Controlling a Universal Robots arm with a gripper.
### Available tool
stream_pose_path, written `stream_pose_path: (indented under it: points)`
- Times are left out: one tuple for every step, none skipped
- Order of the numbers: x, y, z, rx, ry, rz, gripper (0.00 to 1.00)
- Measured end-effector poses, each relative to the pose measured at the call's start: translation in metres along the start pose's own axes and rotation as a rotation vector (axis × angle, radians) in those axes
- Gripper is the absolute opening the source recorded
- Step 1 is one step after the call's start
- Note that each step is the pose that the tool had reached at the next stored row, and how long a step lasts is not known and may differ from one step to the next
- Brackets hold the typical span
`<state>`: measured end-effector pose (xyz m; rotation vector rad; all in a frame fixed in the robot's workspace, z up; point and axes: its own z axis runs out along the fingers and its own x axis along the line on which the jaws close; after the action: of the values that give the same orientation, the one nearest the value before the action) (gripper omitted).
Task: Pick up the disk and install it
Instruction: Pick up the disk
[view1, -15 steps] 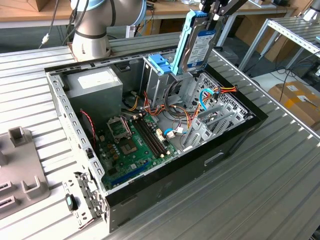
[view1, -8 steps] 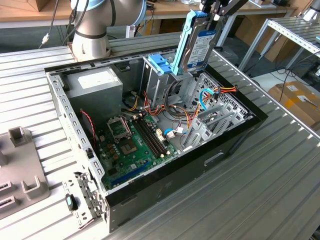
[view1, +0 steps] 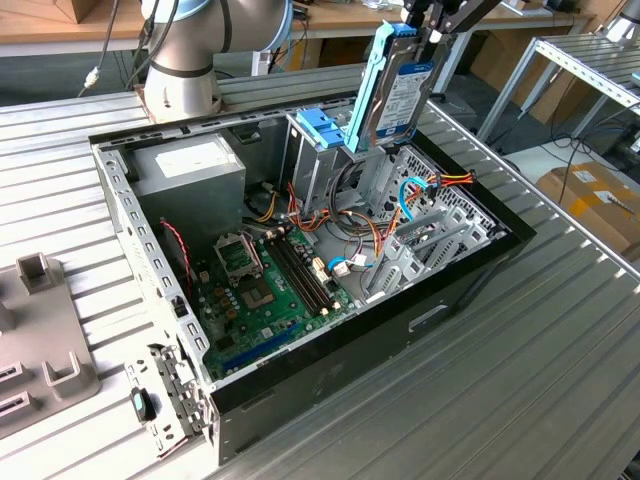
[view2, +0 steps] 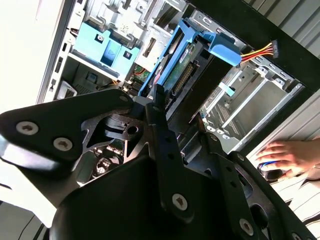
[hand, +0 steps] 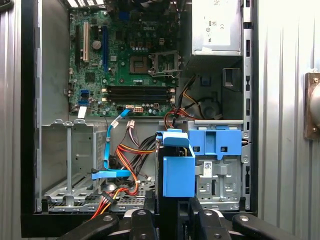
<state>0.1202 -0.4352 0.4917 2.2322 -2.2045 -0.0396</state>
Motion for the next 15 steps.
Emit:
stream_pose_path:
  points:
    - [0.0001,0.0,0.0,0.0,0.0,0.0,0.35]
    - [0.0002,0.0,0.0,0.0,0.0,0.0,0.35]
    - [0.0004,0.0,0.0,0.0,0.0,0.0,0.35]
    - [0.0007,0.0,0.0,0.0,-0.0001,0.0,0.35]
    - [0.0009,0.0,0.0,0.0,0.0,0.0,0.35]
    - [0.0014,0.0,0.0,0.0,0.0,0.0,0.35]
    - [0.0019,0.0,0.0,0.0,0.0001,0.0,0.35]
    - [0.0024,0.0,0.0,0.0,0.0,0.0,0.35]
    - [0.003,0.0,0.0,0.0,0.0,0.0,0.35]
    - [0.0036,0.0,-0.0001,0.0,0.0,0.0,0.35]
    - [0.0043,0.0,-0.0001,0.0,0.0,0.0,0.35]
    - [0.0049,0.0,0.0,0.0,0.0,0.0,0.35]
    - [0.0055,0.0,-0.0001,0.0,0.0,0.0,0.35]
    - [0.0062,0.0,-0.0001,0.0,0.0001,0.0,0.35]
    - [0.0069,0.0,-0.0001,0.0,0.0,0.0,0.35]
